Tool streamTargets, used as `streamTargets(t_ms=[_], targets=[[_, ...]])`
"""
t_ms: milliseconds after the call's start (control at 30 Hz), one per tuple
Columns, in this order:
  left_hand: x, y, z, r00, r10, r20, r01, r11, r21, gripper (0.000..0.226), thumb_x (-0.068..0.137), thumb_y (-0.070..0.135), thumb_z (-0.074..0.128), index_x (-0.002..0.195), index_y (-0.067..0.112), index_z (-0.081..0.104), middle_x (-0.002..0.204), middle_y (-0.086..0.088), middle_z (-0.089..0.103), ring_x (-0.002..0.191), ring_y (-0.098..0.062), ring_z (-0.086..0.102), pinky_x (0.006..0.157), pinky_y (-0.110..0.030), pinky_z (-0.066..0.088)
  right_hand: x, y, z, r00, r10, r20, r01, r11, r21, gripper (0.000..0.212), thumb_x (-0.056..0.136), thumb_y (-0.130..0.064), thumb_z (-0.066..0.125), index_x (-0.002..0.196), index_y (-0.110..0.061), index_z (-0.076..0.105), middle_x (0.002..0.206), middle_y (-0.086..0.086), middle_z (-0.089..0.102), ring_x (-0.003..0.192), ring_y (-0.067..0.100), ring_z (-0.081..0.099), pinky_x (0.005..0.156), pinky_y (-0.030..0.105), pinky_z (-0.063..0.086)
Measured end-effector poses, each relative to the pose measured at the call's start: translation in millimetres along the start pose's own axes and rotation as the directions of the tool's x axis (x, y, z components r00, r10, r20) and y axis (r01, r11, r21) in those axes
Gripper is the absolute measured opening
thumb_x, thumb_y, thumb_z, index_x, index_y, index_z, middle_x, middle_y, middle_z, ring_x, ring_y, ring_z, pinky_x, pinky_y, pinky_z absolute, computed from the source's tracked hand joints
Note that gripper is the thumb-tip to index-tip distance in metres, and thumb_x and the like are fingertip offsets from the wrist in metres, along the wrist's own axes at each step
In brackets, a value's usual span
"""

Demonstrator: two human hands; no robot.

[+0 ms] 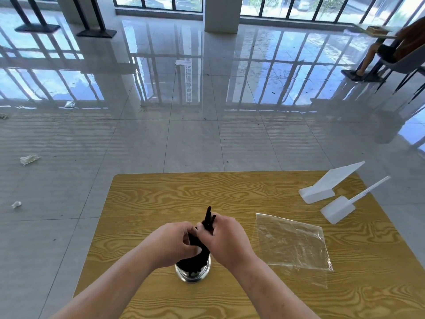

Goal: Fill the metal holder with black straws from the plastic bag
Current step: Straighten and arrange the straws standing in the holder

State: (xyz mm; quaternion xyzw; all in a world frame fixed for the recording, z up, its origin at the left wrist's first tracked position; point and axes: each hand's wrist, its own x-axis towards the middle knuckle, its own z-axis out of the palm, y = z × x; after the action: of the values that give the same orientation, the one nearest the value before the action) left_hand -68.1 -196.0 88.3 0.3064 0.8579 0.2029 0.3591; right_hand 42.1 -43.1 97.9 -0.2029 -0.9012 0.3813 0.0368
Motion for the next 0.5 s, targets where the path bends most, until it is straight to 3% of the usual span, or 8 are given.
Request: streamTargets(t_ms=[167,267,400,500], targets=[[0,1,-2,0.997,-0.058,-0.040,0.058,0.998,0.001,0.039,0.084,0.067,0.067,0.076,0.028,0.062,0.071,0.011,0.069,0.060,-0.003,0.057,0.056,-0.023,0.044,0,-12,-15,0.991,-0.093,-0.098,0.101,0.992,0.074,0.032,0.107,-0.037,0.057,0.076,-0.029,0.056,0.058,-0.002,0.062,0.052,0.020,0.058,0.046,0.034,0.044],[-1,4,-7,0.998,-0.064,0.005,0.064,0.994,-0.089,0.054,0.092,0.067,0.059,0.062,0.023,0.066,0.059,0.006,0.069,0.051,-0.007,0.055,0.056,-0.028,0.045,1,-20,-23,0.978,-0.143,-0.152,0.157,0.984,0.086,0.028,0.109,-0.035,0.055,0.084,-0.025,0.060,0.057,-0.010,0.058,0.053,0.014,0.058,0.047,0.026,0.041],[-6,16,-14,0.997,-0.049,0.055,0.067,0.918,-0.390,0.036,0.100,0.035,0.061,0.069,0.031,0.079,0.074,-0.003,0.079,0.054,-0.012,0.059,0.057,-0.030,0.048,2,-30,-29,0.964,-0.180,-0.196,0.207,0.970,0.129,0.022,0.111,-0.033,0.056,0.090,-0.027,0.058,0.058,-0.018,0.052,0.053,0.007,0.055,0.051,0.016,0.035],[-12,23,-22,0.993,0.031,0.115,0.051,0.761,-0.646,0.024,0.087,0.021,0.062,0.084,0.032,0.082,0.089,-0.006,0.081,0.059,-0.014,0.058,0.054,-0.028,0.048,1,-32,-30,0.953,-0.190,-0.235,0.227,0.963,0.143,0.018,0.110,-0.031,0.059,0.093,-0.029,0.058,0.059,-0.023,0.052,0.056,0.002,0.056,0.053,0.013,0.036]])
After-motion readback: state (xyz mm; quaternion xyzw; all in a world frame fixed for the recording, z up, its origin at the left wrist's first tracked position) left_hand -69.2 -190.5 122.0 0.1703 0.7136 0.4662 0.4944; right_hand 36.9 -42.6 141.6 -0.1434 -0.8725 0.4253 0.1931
